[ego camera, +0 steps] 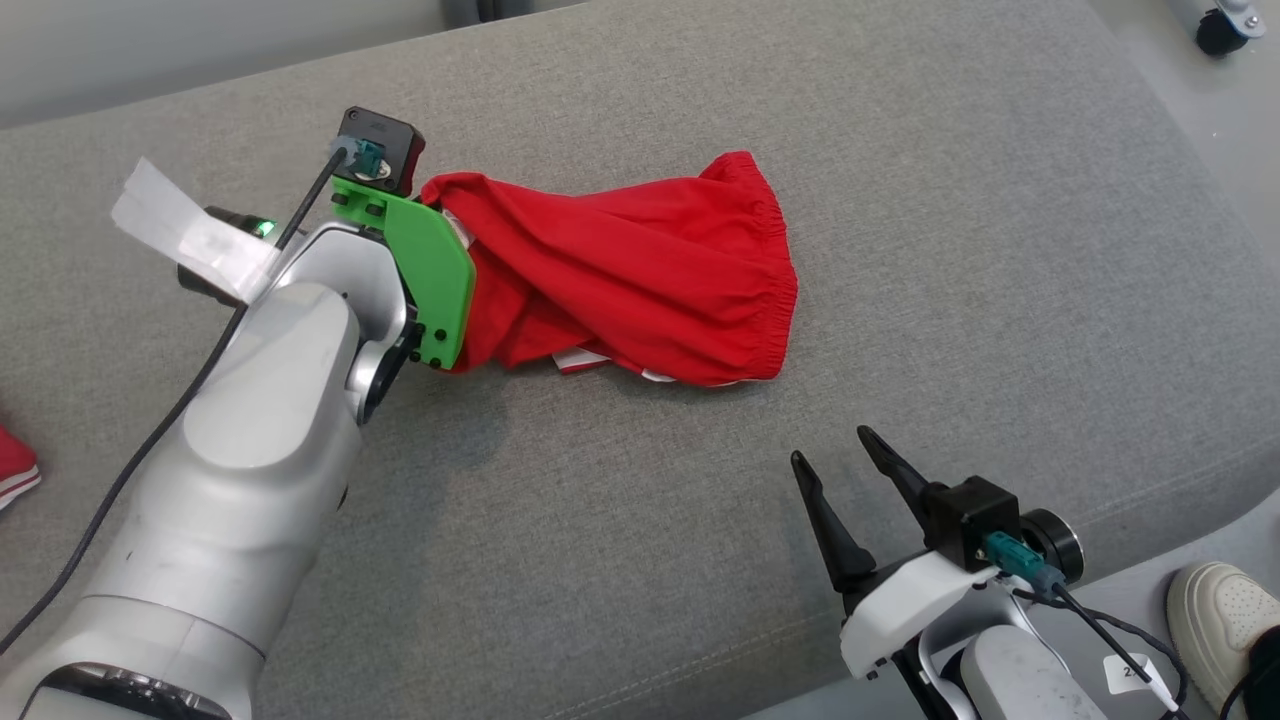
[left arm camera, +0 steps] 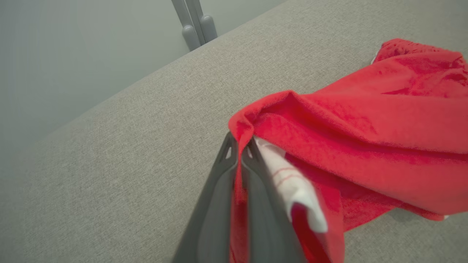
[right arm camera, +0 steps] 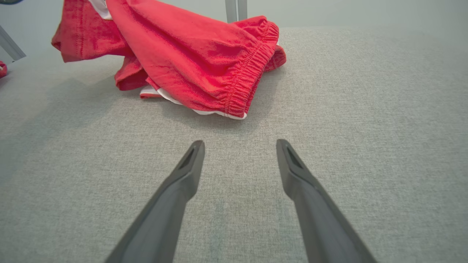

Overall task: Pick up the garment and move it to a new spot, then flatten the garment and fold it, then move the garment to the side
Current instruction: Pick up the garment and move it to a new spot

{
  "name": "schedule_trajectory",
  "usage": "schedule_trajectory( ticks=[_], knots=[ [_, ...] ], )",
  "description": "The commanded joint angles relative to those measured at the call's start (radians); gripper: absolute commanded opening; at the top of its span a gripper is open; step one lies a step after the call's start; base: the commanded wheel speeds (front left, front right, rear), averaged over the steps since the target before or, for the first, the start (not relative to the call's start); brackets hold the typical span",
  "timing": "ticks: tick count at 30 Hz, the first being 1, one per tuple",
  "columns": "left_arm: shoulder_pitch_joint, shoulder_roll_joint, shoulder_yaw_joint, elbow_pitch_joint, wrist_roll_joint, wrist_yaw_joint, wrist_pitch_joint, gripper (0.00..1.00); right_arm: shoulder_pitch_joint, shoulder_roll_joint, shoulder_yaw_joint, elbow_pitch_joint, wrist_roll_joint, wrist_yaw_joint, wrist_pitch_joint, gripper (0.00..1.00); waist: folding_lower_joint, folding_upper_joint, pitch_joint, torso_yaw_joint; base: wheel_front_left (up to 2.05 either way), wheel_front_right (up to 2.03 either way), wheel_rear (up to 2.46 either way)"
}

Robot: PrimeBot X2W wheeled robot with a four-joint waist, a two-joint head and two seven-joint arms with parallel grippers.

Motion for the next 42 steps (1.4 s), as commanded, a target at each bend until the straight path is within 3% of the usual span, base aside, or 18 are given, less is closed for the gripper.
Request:
schedule_trajectory(
  ticks=[1, 8, 9, 10, 11, 23, 28, 34, 37, 42],
  knots=[
    [0.006, 0.015, 0.004, 0.011, 0.01, 0.009, -0.017, 0.0, -0.011, 0.0, 0.001, 0.005, 0.008, -0.001, -0.008, 1.0, 0.0, 0.0, 0.003, 0.009, 0.0, 0.0, 0.0],
    [0.033, 0.047, -0.024, 0.124, 0.046, 0.006, -0.147, 0.0, -0.015, 0.0, -0.001, 0.013, -0.019, -0.001, 0.003, 1.0, 0.0, 0.0, -0.024, 0.059, 0.0, 0.0, 0.0],
    [0.037, 0.048, -0.026, 0.135, 0.046, 0.001, -0.161, 0.22, -0.013, 0.0, -0.002, 0.013, -0.022, -0.001, 0.007, 1.0, 0.0, 0.0, -0.03, 0.066, 0.0, 0.0, 0.0],
    [0.042, 0.046, -0.028, 0.148, 0.044, -0.003, -0.171, 0.56, -0.01, 0.0, -0.003, 0.014, -0.026, -0.001, 0.008, 1.0, 0.0, 0.0, -0.035, 0.074, 0.0, 0.0, 0.0],
    [0.044, 0.044, -0.028, 0.159, 0.04, -0.004, -0.182, 1.0, -0.007, 0.0, -0.005, 0.013, -0.03, -0.001, 0.011, 1.0, 0.0, 0.0, -0.04, 0.082, 0.0, 0.0, 0.0],
    [0.106, 0.034, 0.023, 0.204, -0.024, 0.005, -0.331, 1.0, 0.039, 0.0, -0.019, 0.003, -0.046, -0.001, 0.039, 1.0, 0.0, 0.0, -0.121, 0.151, 0.0, 0.0, 0.0],
    [0.178, 0.013, 0.107, 0.135, -0.105, 0.019, -0.513, 1.0, 0.065, 0.0, -0.043, -0.006, -0.048, -0.001, 0.047, 1.0, 0.0, 0.0, -0.155, 0.177, 0.0, 0.0, 0.0],
    [0.332, -0.016, 0.242, -0.075, -0.174, 0.042, -0.605, 1.0, 0.095, -0.001, -0.08, -0.02, -0.048, -0.001, 0.055, 1.0, 0.0, 0.0, -0.188, 0.214, 0.0, 0.0, 0.0],
    [0.454, -0.028, 0.328, -0.253, -0.14, 0.051, -0.602, 1.0, 0.106, -0.001, -0.085, -0.028, -0.045, -0.001, 0.059, 1.0, 0.0, 0.0, -0.2, 0.227, 0.0, 0.0, 0.0],
    [0.643, -0.059, 0.417, -0.476, -0.056, 0.031, -0.603, 1.0, 0.115, 0.0, -0.097, -0.029, -0.043, -0.001, 0.059, 1.0, 0.0, 0.0, -0.22, 0.249, 0.0, 0.0, 0.0]
  ],
)
